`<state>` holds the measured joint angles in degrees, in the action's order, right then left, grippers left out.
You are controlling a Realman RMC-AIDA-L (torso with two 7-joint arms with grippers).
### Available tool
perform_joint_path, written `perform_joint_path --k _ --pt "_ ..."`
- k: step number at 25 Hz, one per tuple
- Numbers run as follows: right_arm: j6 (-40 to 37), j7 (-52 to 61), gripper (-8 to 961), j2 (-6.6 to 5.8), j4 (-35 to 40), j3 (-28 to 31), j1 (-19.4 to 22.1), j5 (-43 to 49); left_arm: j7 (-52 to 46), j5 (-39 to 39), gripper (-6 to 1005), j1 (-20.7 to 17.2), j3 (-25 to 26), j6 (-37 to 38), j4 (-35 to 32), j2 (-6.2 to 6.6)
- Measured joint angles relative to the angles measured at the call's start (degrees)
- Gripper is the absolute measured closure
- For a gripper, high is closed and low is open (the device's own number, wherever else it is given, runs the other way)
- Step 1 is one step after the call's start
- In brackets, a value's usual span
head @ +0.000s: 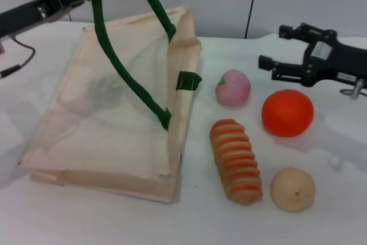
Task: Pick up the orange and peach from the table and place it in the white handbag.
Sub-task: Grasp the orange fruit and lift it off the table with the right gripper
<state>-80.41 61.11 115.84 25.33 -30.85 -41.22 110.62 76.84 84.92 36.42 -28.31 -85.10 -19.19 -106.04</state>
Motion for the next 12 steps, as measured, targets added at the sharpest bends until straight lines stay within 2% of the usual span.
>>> perform_joint_path --k 5,12 --pt "3.3 -0.4 90 0.07 -2.5 -0.2 -2.4 1.0 0.7 4.3 877 -1.1 0.1 -2.8 0.0 0.25" --pt "6.8 -0.3 91 0.11 -4.1 -1.4 -3.9 2.0 1.0 5.3 877 -1.2 0.7 -5.3 0.0 0.49"
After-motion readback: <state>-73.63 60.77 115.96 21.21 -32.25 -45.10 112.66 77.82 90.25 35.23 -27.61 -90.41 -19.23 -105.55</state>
